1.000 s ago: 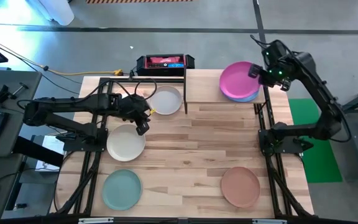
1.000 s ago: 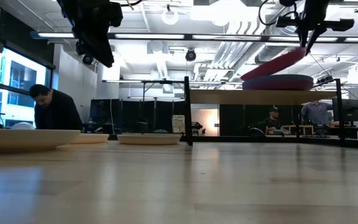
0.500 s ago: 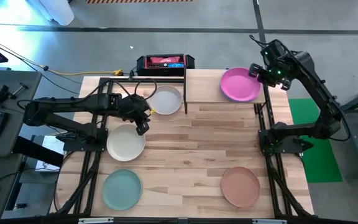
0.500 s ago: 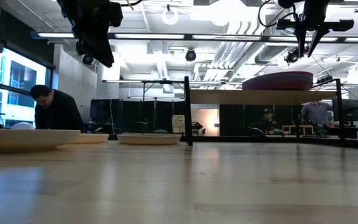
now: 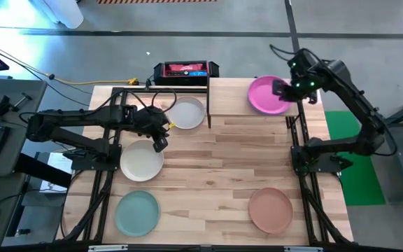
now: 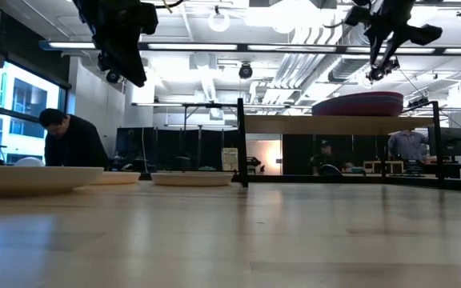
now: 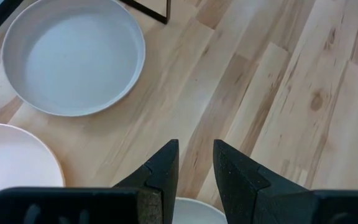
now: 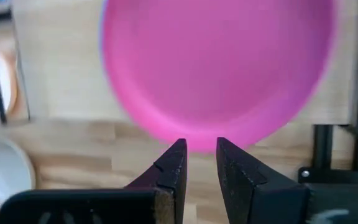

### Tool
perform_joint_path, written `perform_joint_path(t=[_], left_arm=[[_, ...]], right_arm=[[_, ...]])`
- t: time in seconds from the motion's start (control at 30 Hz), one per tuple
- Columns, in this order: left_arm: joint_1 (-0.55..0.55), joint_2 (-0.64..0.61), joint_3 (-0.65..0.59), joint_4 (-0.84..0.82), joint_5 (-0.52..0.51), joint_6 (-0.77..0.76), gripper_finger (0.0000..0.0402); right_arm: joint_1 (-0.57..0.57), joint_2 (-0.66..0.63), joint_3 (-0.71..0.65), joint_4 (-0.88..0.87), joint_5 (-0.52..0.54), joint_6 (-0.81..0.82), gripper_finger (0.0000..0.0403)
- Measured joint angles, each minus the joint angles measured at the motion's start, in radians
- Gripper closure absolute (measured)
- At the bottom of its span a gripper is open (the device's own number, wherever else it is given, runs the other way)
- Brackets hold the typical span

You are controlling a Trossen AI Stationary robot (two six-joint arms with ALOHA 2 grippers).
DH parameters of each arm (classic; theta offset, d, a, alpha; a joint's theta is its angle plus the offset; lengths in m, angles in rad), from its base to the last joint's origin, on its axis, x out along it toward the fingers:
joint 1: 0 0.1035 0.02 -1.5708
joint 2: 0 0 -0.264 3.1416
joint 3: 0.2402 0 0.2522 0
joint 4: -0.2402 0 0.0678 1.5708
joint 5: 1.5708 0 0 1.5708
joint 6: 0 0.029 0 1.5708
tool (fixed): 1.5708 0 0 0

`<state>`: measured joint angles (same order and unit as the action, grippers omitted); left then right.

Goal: Place and stack plates onto a shelf
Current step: Stack the white plate on top of the pink plate on the shelf

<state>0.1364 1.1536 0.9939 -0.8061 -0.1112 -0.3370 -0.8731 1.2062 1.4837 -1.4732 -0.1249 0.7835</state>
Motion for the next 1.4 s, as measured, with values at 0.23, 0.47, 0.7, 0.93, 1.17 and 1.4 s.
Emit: perform_joint_path(t=[0.23,0.47,0.7,0.93,1.17,1.4], left_arm=[[-0.001,0.0,0.0,-0.107,0.035,-0.068,0.0312],[-0.061,0.0,0.0,-0.145,0.056,-0.225,0.0312],[-0.147,0.0,0.0,-0.149,0.048,-0.366,0.0312],[-0.232,0.023,0.0,-0.157,0.01,-0.444,0.0312],[-0.315,0.1,0.0,-0.168,-0.007,-0.52,0.0312],[-0.348,0.184,0.0,-0.165,-0.023,-0.612,0.0312]], right_arm=[[0.219,-0.001,0.0,0.02,0.038,0.045,0.0336],[0.408,-0.001,0.0,0.059,0.116,0.145,0.0336],[0.548,-0.001,0.0,0.065,0.19,0.259,0.0336],[0.679,0.0,0.0,0.065,0.245,0.367,0.0336],[0.779,0.03,0.0,0.071,0.274,0.424,0.0336],[0.829,0.081,0.0,0.076,0.273,0.398,0.0336]])
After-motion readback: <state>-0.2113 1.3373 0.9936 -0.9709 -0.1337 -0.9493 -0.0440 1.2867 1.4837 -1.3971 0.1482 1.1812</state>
